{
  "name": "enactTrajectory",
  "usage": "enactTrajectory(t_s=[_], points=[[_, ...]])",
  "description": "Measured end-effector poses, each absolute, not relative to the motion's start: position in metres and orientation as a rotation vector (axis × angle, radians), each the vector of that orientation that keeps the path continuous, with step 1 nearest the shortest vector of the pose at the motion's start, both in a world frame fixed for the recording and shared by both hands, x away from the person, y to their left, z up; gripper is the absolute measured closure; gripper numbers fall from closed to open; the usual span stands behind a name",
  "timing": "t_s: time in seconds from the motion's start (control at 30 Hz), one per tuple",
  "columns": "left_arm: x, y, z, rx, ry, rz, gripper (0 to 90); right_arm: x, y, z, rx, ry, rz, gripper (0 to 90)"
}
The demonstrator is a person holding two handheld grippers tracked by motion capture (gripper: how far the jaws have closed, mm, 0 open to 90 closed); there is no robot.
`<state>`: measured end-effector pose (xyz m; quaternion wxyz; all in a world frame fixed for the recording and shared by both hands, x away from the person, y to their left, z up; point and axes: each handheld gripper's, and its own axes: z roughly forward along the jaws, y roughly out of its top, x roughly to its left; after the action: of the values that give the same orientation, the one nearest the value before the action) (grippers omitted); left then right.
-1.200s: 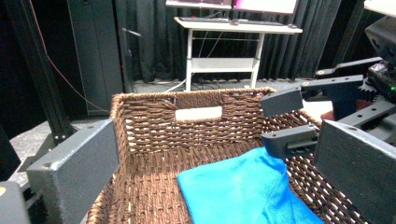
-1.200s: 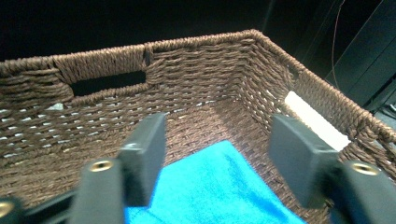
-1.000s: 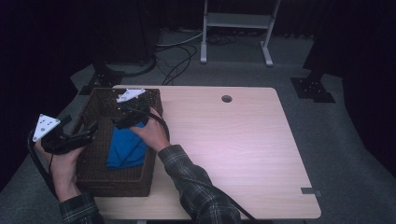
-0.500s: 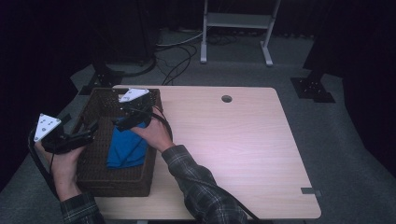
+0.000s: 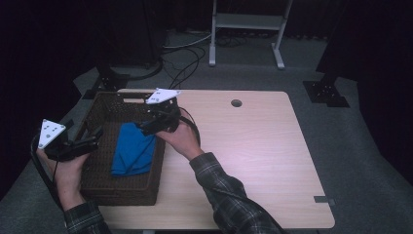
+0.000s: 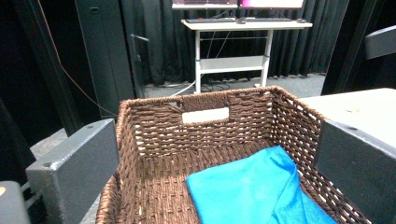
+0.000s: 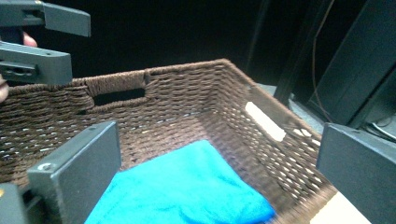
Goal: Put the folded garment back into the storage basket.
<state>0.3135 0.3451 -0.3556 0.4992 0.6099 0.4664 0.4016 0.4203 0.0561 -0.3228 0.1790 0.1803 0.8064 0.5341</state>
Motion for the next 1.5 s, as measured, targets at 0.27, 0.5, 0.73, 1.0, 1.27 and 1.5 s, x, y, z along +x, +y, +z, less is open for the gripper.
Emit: enactTrajectory(t_s=[0.27, 0.5, 0.73, 1.0, 1.27, 1.5], points=[[0.313, 0.344, -0.356, 1.479, 1.139, 0.999, 0.0, 0.414, -0.001, -0.309, 0.548, 2.217, 1.535, 0.0], [0.313, 0.343, -0.356, 1.485, 1.147, 1.002, 0.0, 0.409, -0.052, -0.309, 0.585, 2.186, 1.504, 0.0], [0.312, 0.343, -0.357, 1.477, 1.138, 0.998, 0.0, 0.402, -0.105, -0.320, 0.645, 2.148, 1.485, 0.0], [0.313, 0.342, -0.357, 1.490, 1.145, 1.005, 0.0, 0.392, -0.150, -0.335, 0.687, 2.139, 1.439, 0.0], [0.312, 0.340, -0.357, 1.492, 1.161, 1.016, 0.0, 0.372, -0.213, -0.367, 0.776, 2.112, 1.366, 0.0], [0.312, 0.341, -0.356, 1.476, 1.166, 1.017, 0.0, 0.359, -0.246, -0.398, 0.873, 2.132, 1.301, 0.0]])
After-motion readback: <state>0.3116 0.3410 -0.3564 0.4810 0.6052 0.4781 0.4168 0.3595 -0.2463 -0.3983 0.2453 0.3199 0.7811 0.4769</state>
